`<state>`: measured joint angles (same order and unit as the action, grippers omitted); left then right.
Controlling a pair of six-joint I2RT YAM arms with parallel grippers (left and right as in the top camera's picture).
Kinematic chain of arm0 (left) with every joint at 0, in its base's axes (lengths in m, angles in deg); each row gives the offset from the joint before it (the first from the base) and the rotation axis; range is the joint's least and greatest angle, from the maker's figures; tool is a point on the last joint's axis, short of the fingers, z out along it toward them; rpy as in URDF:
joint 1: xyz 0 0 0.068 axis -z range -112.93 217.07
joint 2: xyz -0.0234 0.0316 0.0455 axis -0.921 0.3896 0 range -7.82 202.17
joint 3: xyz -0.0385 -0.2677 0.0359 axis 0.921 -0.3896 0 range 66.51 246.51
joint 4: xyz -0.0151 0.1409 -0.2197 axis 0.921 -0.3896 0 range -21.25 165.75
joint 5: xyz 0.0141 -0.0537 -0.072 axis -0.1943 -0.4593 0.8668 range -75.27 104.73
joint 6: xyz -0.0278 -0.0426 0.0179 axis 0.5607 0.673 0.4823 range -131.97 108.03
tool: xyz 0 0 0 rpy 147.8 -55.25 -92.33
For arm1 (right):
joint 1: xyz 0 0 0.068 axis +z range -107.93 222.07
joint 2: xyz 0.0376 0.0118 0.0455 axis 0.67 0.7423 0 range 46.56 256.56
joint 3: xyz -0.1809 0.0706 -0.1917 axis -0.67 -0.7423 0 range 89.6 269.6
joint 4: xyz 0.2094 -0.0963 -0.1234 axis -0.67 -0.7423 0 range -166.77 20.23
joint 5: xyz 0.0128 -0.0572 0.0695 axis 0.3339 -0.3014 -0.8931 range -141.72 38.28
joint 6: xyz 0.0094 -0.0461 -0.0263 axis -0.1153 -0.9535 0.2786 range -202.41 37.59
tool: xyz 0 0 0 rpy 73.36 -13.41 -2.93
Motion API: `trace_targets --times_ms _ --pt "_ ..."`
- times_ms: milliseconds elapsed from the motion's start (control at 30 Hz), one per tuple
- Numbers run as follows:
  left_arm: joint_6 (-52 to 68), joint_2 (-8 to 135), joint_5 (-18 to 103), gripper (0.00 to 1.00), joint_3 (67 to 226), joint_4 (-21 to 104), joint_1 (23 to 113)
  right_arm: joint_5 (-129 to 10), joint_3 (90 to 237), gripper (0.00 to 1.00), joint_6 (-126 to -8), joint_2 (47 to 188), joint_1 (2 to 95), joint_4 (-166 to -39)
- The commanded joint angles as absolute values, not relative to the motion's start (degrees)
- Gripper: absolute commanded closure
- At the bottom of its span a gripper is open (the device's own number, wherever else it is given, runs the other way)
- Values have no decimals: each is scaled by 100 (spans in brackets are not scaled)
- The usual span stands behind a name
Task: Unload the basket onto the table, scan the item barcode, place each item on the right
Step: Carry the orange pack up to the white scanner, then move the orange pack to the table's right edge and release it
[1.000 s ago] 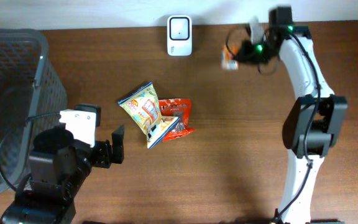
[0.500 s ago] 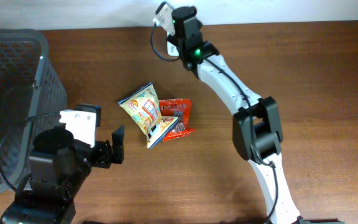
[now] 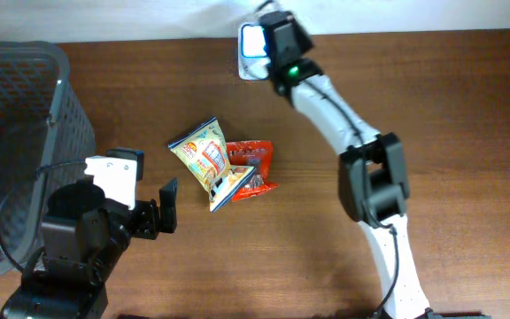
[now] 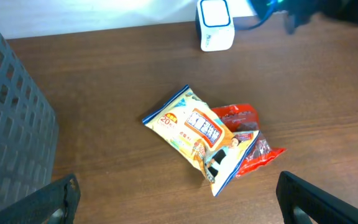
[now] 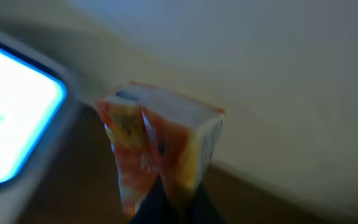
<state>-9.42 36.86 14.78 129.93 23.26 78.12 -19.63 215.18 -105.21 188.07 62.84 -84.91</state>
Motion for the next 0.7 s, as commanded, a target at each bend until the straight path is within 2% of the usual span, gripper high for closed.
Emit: trace_targets --times_ms 0,100,200,333,600,667 --pt "-1049 3684 1542 1 12986 2339 7777 -1936 21627 96 -8143 17791 5126 -9433" --pt "-1049 3684 1542 1 12986 2337 7777 -2404 21627 96 -6978 17614 4002 -10696" --pt "-1051 3684 1542 1 12986 2339 7777 -2726 21625 96 -6294 17659 3010 -11680" --pt "-1051 3684 1542 1 12986 2337 7777 -3440 21616 96 -6172 17826 1836 -12447" --pt "-1051 3684 1542 1 12986 2337 7777 -3888 21054 96 -6174 17959 499 -12611" --pt "-1051 3684 1542 1 12986 2339 7777 -3886 20879 91 -6176 17970 269 -12504"
